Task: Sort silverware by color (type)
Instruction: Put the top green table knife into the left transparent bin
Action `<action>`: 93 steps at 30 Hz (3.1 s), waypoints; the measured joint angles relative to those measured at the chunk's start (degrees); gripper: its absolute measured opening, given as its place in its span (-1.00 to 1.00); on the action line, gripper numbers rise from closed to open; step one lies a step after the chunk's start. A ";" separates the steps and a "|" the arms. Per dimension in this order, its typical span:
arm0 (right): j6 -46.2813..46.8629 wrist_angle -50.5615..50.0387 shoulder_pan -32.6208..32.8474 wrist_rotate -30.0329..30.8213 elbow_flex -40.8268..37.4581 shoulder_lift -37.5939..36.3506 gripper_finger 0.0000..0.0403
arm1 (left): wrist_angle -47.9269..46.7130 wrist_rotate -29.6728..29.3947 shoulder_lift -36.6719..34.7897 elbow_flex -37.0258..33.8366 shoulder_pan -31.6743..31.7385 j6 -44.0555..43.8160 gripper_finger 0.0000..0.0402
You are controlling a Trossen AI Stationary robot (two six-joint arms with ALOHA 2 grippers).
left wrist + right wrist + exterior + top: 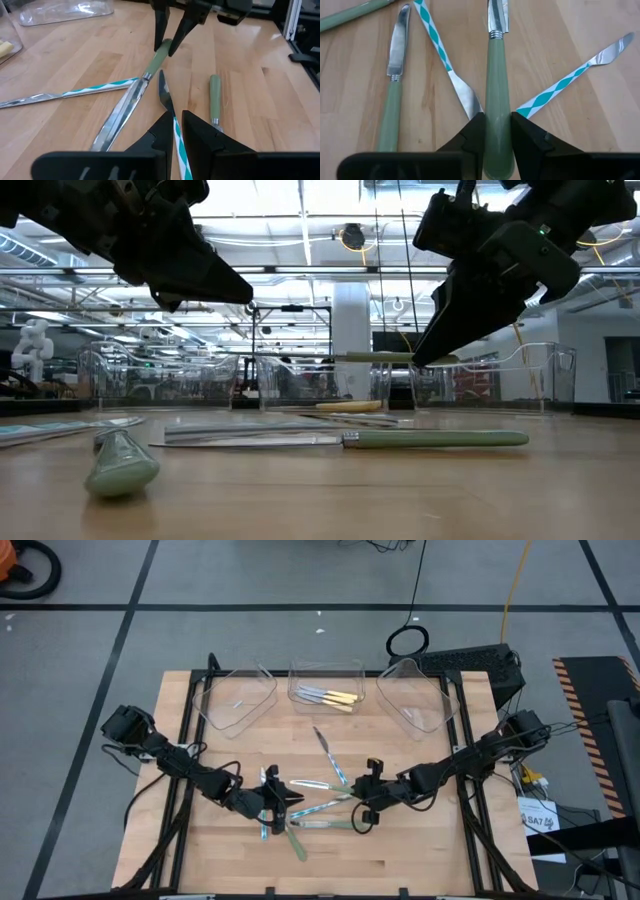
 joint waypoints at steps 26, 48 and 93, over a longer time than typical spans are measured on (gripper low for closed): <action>-5.45 -11.62 -3.60 4.61 0.11 -15.84 -0.67 | 1.62 -0.13 0.00 0.00 1.82 2.15 -0.78; -5.81 -22.66 -4.94 6.29 0.09 -20.34 -0.67 | 1.74 -0.11 0.00 3.27 8.06 14.92 -0.78; -0.55 -4.99 -3.12 -0.38 0.04 -5.90 -0.66 | -37.13 -26.57 25.29 34.54 5.76 35.10 -0.48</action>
